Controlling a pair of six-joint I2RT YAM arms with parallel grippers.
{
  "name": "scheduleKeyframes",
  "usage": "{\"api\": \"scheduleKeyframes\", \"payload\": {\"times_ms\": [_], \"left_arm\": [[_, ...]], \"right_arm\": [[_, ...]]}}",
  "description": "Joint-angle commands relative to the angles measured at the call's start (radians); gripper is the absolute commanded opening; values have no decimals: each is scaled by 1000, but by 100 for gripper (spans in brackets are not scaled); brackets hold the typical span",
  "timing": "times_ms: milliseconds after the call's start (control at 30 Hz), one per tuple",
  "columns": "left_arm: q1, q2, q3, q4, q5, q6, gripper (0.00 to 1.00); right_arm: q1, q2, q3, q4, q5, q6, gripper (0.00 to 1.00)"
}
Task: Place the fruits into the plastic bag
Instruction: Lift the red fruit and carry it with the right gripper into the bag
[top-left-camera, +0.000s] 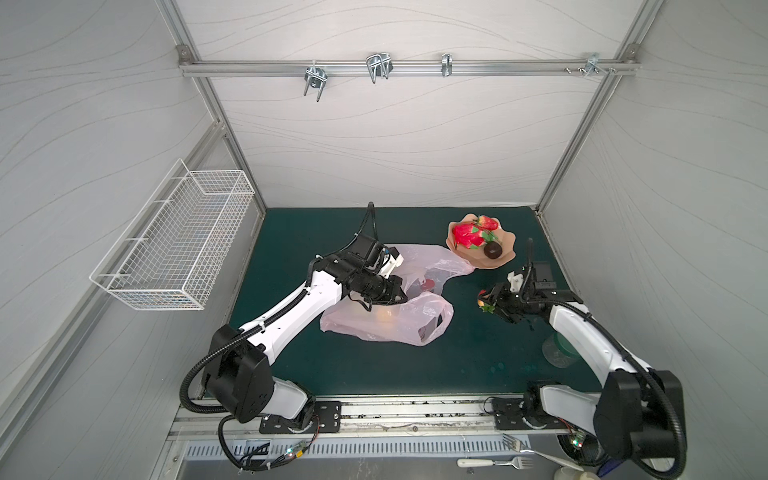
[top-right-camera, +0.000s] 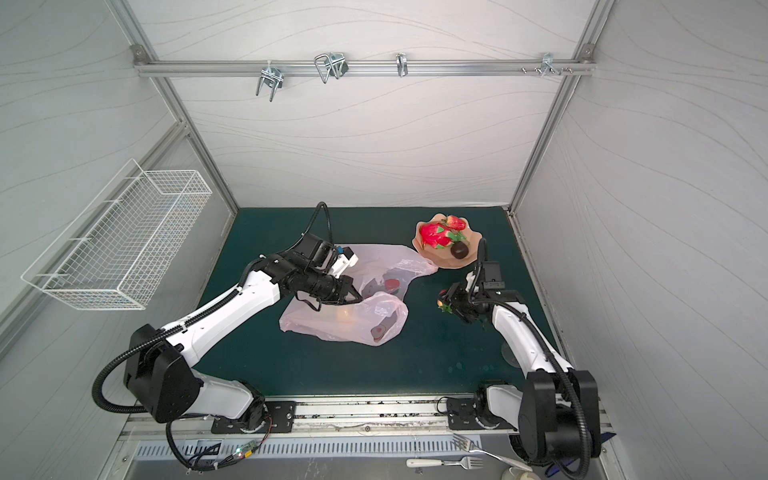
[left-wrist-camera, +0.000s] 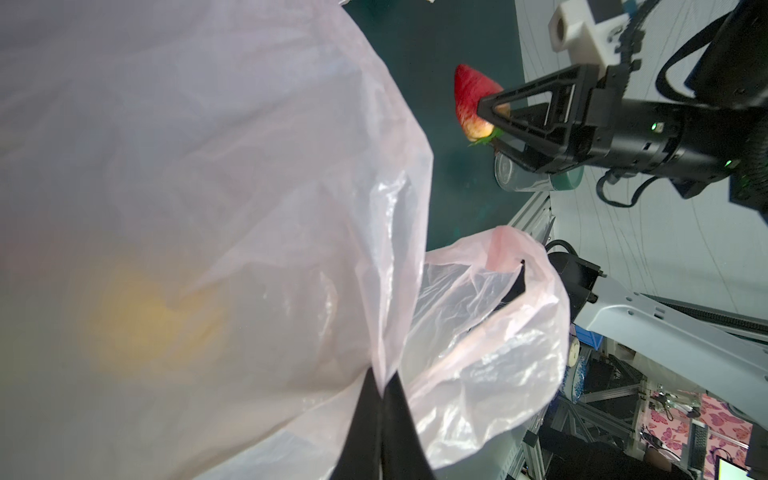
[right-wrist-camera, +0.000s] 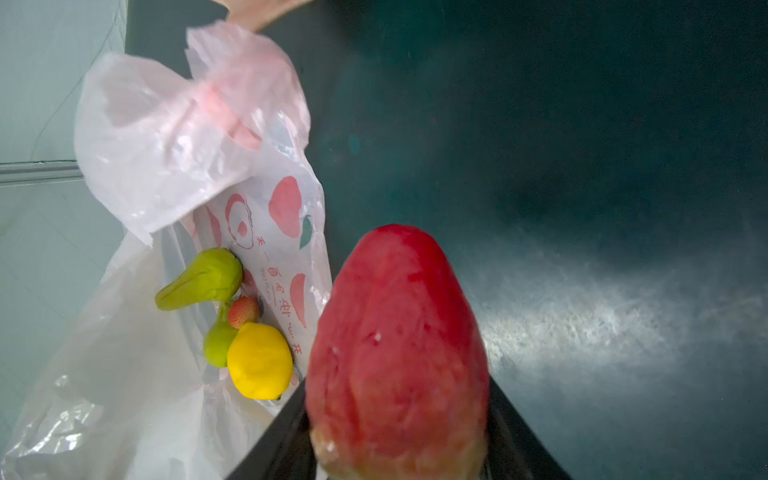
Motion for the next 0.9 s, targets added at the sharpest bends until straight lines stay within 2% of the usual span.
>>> {"api": "scheduleKeyframes", "payload": {"times_ms": [0,400,667,867], "left_arm": [[-5,-14,21,26,17,1,0],[-4,-23,16,22,12,0,0],[-5,-23,22,20,13,3,0],[-4,-23,19,19,7,4,0]], "right_arm": [[14,-36,-52,117,-67,111,25],[64,26,-101,330,-122,240,24],[201,175,-140,650,-135,453,24],[315,265,-120,756,-96,545,23]]}}
